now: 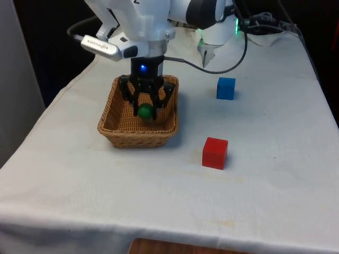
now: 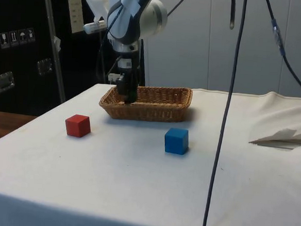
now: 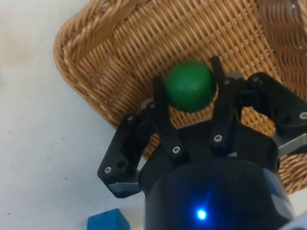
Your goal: Place all non-red objects into the basket.
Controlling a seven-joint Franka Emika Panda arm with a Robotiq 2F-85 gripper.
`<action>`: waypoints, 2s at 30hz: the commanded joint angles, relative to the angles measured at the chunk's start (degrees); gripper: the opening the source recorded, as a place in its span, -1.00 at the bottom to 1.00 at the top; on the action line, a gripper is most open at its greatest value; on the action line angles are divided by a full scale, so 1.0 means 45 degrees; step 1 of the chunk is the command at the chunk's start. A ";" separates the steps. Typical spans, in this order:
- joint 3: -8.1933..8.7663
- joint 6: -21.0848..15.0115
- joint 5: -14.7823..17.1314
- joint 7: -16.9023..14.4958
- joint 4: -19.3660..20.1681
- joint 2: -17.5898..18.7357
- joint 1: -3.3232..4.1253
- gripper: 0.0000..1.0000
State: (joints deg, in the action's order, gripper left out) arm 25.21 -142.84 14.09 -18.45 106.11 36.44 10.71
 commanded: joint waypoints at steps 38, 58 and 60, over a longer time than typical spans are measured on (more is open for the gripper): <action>0.0573 0.0929 -0.0089 -0.0318 -0.0013 -0.0904 0.0076 1.00; 0.0675 0.2381 -0.0509 -0.0216 0.0751 -0.3018 0.0216 1.00; 0.0675 0.2457 -0.0586 -0.0166 0.0904 -0.3234 0.0267 1.00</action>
State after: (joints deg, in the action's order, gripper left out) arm 27.85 -131.61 12.20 -19.82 109.55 22.52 11.34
